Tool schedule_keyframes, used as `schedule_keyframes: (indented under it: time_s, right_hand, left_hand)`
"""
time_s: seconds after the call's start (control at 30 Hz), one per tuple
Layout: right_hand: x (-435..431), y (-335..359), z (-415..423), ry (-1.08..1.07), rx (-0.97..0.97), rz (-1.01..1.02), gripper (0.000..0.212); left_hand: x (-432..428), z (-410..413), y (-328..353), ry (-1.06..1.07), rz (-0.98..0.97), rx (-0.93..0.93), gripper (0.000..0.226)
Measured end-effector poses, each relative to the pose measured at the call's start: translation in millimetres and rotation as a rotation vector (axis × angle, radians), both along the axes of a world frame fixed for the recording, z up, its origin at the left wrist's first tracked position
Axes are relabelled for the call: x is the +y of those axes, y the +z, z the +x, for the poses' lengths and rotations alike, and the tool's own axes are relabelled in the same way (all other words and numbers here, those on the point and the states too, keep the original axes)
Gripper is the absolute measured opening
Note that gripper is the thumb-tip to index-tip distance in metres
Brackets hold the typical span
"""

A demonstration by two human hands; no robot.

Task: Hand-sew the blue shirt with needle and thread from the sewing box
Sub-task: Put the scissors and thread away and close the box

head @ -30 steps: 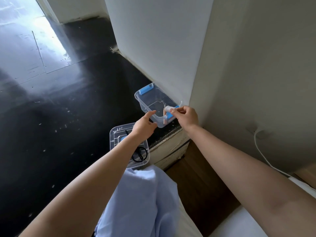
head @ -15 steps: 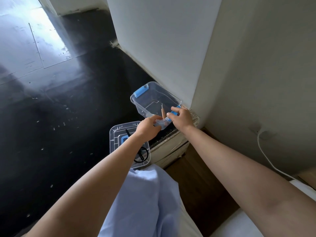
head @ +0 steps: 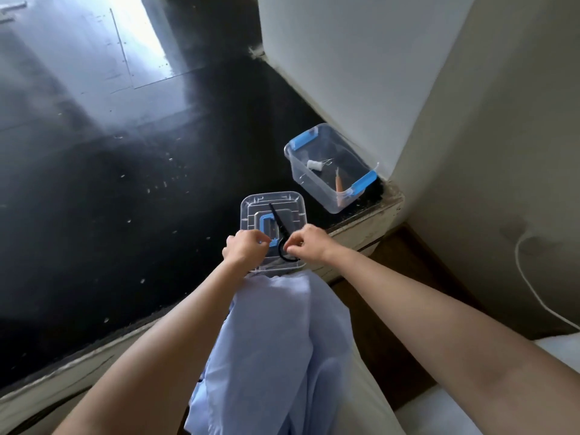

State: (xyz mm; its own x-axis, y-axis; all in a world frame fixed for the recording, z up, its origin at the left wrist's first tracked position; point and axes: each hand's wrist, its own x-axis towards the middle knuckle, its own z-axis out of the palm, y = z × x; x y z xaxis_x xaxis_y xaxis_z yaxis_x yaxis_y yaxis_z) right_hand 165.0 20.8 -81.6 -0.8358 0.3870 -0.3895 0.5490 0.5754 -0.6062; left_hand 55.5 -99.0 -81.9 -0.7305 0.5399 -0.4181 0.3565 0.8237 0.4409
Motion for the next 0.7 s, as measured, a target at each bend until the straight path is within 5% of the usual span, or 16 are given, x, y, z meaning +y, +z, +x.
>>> schedule_keyframes:
  time_s: [0.1, 0.23, 0.53, 0.7]
  right_hand:
    - [-17.7, -12.3, -7.6, 0.093, -0.192, 0.205, 0.037]
    - [-20.8, -15.6, -12.4, 0.076, -0.192, 0.346, 0.038]
    - [17.6, 31.2, 2.3, -0.425, 0.591, 0.101, 0.026]
    - [59.6, 41.4, 7.8, -0.599, 0.564, 0.180, 0.029]
  left_hand:
    - [-12.3, -2.6, -11.7, -0.026, 0.014, -0.035, 0.029]
    - [-12.4, -4.8, -11.9, -0.049, 0.003, -0.035, 0.028]
    - [7.0, 8.8, -2.2, -0.173, -0.152, -0.009, 0.033]
    - [31.9, 21.8, -0.5, -0.222, -0.132, 0.003, 0.031]
